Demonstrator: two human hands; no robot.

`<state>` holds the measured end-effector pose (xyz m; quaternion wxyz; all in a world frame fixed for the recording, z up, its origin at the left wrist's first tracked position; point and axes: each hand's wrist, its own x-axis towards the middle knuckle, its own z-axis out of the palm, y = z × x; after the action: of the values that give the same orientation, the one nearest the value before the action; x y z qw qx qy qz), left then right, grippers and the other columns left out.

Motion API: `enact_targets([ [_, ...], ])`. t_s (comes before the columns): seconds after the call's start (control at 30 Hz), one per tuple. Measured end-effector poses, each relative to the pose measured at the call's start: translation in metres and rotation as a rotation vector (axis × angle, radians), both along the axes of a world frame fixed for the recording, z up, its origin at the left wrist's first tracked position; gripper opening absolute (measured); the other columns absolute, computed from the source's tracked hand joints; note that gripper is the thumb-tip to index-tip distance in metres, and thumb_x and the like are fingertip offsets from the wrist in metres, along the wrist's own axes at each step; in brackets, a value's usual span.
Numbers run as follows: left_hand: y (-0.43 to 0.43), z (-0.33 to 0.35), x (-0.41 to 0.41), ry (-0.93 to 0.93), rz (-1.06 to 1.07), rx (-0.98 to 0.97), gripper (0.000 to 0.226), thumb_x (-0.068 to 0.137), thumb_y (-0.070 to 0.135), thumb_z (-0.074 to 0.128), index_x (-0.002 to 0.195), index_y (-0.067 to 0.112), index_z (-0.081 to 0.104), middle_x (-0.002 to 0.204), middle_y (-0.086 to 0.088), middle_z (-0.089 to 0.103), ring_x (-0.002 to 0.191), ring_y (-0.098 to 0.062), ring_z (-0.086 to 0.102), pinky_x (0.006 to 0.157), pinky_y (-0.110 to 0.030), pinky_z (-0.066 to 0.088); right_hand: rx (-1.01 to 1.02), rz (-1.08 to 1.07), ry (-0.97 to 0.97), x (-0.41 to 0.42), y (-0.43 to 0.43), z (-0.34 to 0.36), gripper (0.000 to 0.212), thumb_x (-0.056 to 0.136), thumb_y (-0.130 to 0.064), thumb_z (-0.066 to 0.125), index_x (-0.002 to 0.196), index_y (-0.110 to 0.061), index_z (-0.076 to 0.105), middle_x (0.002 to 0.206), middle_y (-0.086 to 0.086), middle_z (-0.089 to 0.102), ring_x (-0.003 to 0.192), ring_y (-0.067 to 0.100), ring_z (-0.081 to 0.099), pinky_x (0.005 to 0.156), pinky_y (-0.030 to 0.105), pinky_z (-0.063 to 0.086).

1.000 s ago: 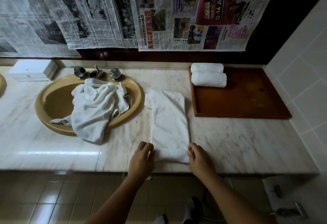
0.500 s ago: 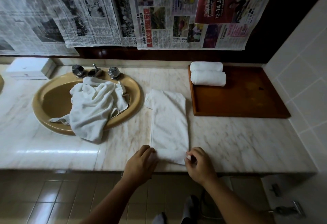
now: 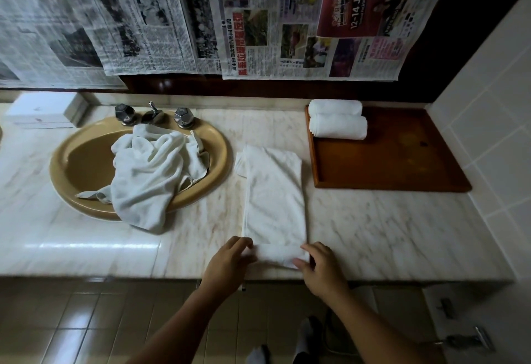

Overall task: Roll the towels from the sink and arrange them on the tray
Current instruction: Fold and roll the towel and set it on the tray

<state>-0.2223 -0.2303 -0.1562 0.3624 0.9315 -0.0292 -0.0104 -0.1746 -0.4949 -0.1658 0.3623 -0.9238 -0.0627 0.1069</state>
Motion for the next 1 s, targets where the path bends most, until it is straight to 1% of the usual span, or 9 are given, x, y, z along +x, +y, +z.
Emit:
enact_targets([
  [0.13,0.009,0.002,0.012,0.126,-0.053,-0.029,0.033,0.096,0.007,0.063,0.115,0.033,0.059,0.107,0.014,0.059,0.090,0.015,0.061,0.070,-0.024,0.055,-0.032,0.048,0.168,0.023,-0.001,0.019,0.036,0.085,-0.026,0.079,0.118,-0.011,0.072,0.107,0.002,0.068,0.100,0.018,0.063,0.084,0.023,0.044],
  [0.3,0.014,0.002,0.022,0.170,-0.106,-0.038,0.033,0.093,0.003,0.064,0.109,0.032,0.061,0.100,0.015,0.061,0.090,0.017,0.061,0.073,-0.023,0.055,-0.056,0.113,0.326,0.033,-0.003,0.037,0.029,0.090,-0.030,0.074,0.117,-0.020,0.072,0.108,0.001,0.070,0.094,0.015,0.063,0.084,0.031,0.051],
  [0.43,0.015,-0.001,0.024,0.158,-0.092,-0.027,0.018,0.097,0.018,0.063,0.105,0.034,0.062,0.098,0.010,0.063,0.087,-0.002,0.059,0.077,-0.033,0.053,-0.054,0.106,0.380,0.035,-0.004,0.039,0.029,0.092,-0.033,0.070,0.119,-0.024,0.069,0.109,-0.004,0.068,0.095,0.011,0.061,0.081,0.029,0.049],
  [0.53,0.013,0.000,0.021,0.143,-0.046,-0.014,0.016,0.096,0.017,0.062,0.106,0.030,0.066,0.100,0.008,0.062,0.092,-0.012,0.058,0.078,-0.037,0.053,-0.007,0.055,0.391,0.035,-0.003,0.040,0.024,0.092,-0.029,0.070,0.115,-0.028,0.068,0.107,-0.007,0.067,0.096,0.009,0.062,0.082,0.027,0.051],
  [0.67,0.007,0.000,0.016,0.008,0.039,-0.002,0.017,0.085,0.014,0.071,0.096,0.026,0.064,0.106,0.008,0.048,0.091,-0.011,0.052,0.070,-0.026,0.051,0.113,-0.006,0.284,0.022,-0.001,0.037,0.025,0.090,-0.018,0.072,0.102,-0.032,0.055,0.094,-0.012,0.061,0.082,0.003,0.059,0.069,0.021,0.050],
  [0.73,0.002,-0.001,0.014,-0.073,0.056,0.004,0.024,0.080,0.005,0.073,0.090,0.023,0.063,0.102,0.009,0.049,0.085,-0.011,0.052,0.064,-0.029,0.051,0.079,0.002,0.216,0.015,0.002,0.034,0.021,0.091,-0.019,0.071,0.096,-0.032,0.055,0.092,-0.008,0.061,0.079,0.010,0.061,0.064,0.019,0.049],
  [0.8,-0.002,0.001,0.010,-0.152,0.029,0.067,0.024,0.080,0.000,0.073,0.089,0.021,0.067,0.098,0.010,0.057,0.084,-0.011,0.053,0.059,-0.031,0.050,0.062,-0.010,0.110,0.009,0.000,0.028,0.021,0.090,-0.019,0.073,0.091,-0.034,0.058,0.093,-0.011,0.059,0.080,0.007,0.060,0.065,0.013,0.048],
  [0.9,-0.001,0.000,0.004,-0.309,-0.035,0.216,0.016,0.086,0.008,0.072,0.096,0.020,0.071,0.099,0.007,0.065,0.082,-0.018,0.057,0.059,-0.033,0.048,-0.010,0.072,-0.130,0.005,-0.007,0.014,0.007,0.089,-0.024,0.073,0.094,-0.025,0.068,0.094,-0.014,0.053,0.078,0.007,0.058,0.068,0.022,0.051],
  [1.0,0.006,-0.002,-0.006,-0.396,-0.097,0.300,0.013,0.095,0.024,0.069,0.107,0.021,0.073,0.107,0.006,0.068,0.085,-0.018,0.059,0.065,-0.036,0.049,-0.186,0.202,-0.301,0.000,-0.013,0.010,0.016,0.091,-0.029,0.065,0.103,-0.020,0.071,0.098,-0.010,0.054,0.078,0.014,0.058,0.061,0.029,0.051],
])
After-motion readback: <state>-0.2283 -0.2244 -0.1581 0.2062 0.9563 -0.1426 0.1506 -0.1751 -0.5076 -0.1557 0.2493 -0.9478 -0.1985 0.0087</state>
